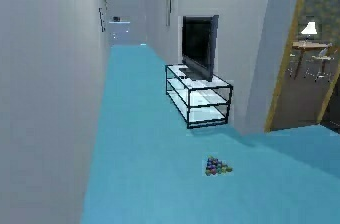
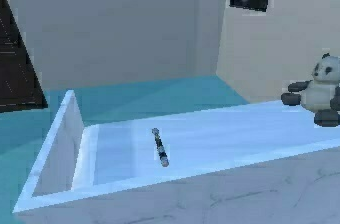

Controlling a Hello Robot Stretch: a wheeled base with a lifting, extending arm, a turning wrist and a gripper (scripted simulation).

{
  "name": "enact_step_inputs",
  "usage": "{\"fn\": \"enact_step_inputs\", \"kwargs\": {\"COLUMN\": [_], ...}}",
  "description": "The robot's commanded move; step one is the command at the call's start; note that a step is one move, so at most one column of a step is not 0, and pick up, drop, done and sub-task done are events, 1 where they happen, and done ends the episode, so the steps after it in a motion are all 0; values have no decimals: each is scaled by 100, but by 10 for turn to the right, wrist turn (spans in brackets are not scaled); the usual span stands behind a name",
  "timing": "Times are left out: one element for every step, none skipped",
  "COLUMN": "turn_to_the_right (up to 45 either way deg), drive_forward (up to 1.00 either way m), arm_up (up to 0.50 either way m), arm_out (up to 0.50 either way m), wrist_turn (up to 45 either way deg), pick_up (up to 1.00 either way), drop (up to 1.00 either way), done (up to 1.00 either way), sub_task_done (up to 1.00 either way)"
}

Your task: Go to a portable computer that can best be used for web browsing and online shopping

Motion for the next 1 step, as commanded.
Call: {"fn": "enact_step_inputs", "kwargs": {"turn_to_the_right": [-60], "drive_forward": [0], "arm_up": [0], "arm_out": [0], "wrist_turn": [0], "pick_up": [0], "drop": [0], "done": [0], "sub_task_done": [0]}}
